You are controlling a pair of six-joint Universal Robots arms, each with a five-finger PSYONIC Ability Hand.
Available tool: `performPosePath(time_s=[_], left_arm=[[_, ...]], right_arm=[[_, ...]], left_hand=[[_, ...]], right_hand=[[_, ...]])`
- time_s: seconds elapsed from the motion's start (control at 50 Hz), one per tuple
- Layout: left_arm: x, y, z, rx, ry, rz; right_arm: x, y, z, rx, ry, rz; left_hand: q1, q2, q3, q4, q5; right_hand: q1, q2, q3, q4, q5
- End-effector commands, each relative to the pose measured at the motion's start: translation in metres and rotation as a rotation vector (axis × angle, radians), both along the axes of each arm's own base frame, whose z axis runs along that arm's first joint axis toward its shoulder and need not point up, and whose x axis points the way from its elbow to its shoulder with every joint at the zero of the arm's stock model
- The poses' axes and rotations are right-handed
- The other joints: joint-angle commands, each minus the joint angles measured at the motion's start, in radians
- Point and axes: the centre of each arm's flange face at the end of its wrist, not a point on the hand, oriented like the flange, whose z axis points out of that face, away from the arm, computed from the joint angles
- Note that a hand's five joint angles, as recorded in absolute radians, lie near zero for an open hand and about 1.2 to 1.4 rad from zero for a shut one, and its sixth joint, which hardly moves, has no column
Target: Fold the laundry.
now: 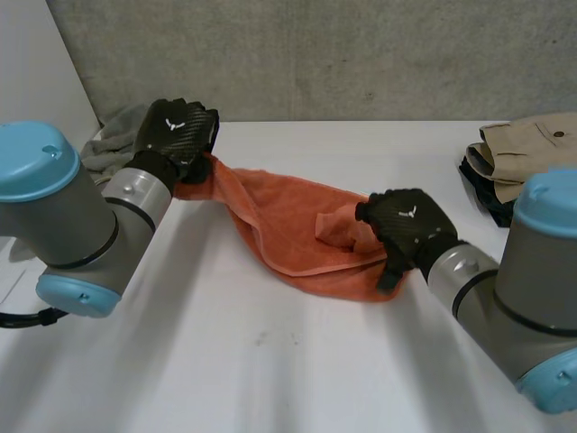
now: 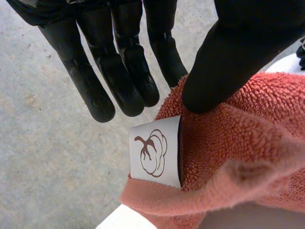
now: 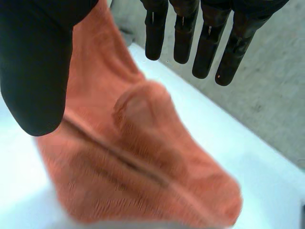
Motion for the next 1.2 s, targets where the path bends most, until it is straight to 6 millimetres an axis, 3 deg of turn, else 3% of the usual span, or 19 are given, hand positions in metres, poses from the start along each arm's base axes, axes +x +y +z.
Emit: performPosePath(time_s=[0.02,0.06,0.1,0.12,0.24,0.32,0.38,0.52,0.6,0.66,0.78,0.94,1.08,1.2], left_arm=[[0.01,0.02,0.014,-0.014,0.004,0.001],[0.014,0.028,0.015,-0.01,0.0,0.0],[0.017,0.037,0.018,-0.013,0.001,-0.005],[0.018,0.04,0.019,-0.016,0.0,-0.008],[0.023,0.057,0.022,-0.018,-0.001,-0.031],[0.024,0.064,0.023,-0.017,0.001,-0.036],[0.025,0.065,0.021,-0.01,-0.002,-0.034],[0.028,0.063,0.017,0.002,-0.006,-0.028],[0.029,0.063,0.018,-0.002,-0.005,-0.025],[0.029,0.063,0.019,-0.005,-0.003,-0.027],[0.03,0.063,0.021,-0.011,0.001,-0.022],[0.03,0.062,0.022,-0.014,0.002,-0.021],[0.03,0.062,0.021,-0.014,0.002,-0.019],[0.03,0.061,0.022,-0.016,0.003,-0.019]], right_arm=[[0.007,-0.011,0.059,-0.119,-0.017,0.032],[0.008,-0.018,0.072,-0.15,0.021,0.066],[0.009,-0.033,0.069,-0.157,0.082,0.112],[0.011,-0.043,0.059,-0.158,0.133,0.161],[0.031,-0.059,0.036,-0.263,0.268,0.342],[0.033,-0.071,0.01,-0.246,0.324,0.35],[0.033,-0.072,0.003,-0.228,0.338,0.336],[0.016,-0.079,0.019,-0.174,0.284,0.178],[-0.023,-0.102,0.029,-0.056,0.135,0.017],[-0.038,-0.106,0.02,0.035,0.088,0.0],[-0.055,-0.115,-0.021,0.175,0.141,0.01],[-0.057,-0.121,-0.052,0.203,0.171,0.044],[-0.049,-0.128,-0.064,0.158,0.136,0.067],[-0.047,-0.136,-0.074,0.106,0.13,0.061]], left_hand=[[0.272,0.199,0.202,0.194,0.25],[0.272,0.199,0.202,0.194,0.25],[0.272,0.199,0.202,0.194,0.25],[0.272,0.199,0.202,0.194,0.25],[0.272,0.199,0.202,0.194,0.25],[0.272,0.199,0.202,0.194,0.25],[0.272,0.199,0.202,0.194,0.25],[0.272,0.199,0.202,0.194,0.25],[0.272,0.199,0.202,0.194,0.25],[0.272,0.199,0.202,0.194,0.25],[0.272,0.199,0.202,0.194,0.25],[0.272,0.199,0.202,0.194,0.25],[0.272,0.199,0.202,0.194,0.25],[0.272,0.199,0.202,0.194,0.25]], right_hand=[[0.01,-0.047,-0.04,-0.028,-0.025],[0.013,-0.044,-0.037,-0.026,-0.022],[0.013,-0.044,-0.037,-0.026,-0.022],[0.013,-0.044,-0.037,-0.026,-0.022],[0.016,-0.041,-0.034,-0.023,-0.019],[0.024,-0.032,-0.026,-0.014,-0.01],[0.051,-0.006,0.001,0.013,0.016],[0.104,0.047,0.054,0.065,0.069],[0.113,0.056,0.062,0.074,0.078],[0.127,0.071,0.077,0.089,0.092],[0.209,0.153,0.159,0.171,0.174],[0.274,0.217,0.224,0.236,0.239],[0.315,0.258,0.265,0.277,0.28],[0.573,0.516,0.523,0.535,0.538]])
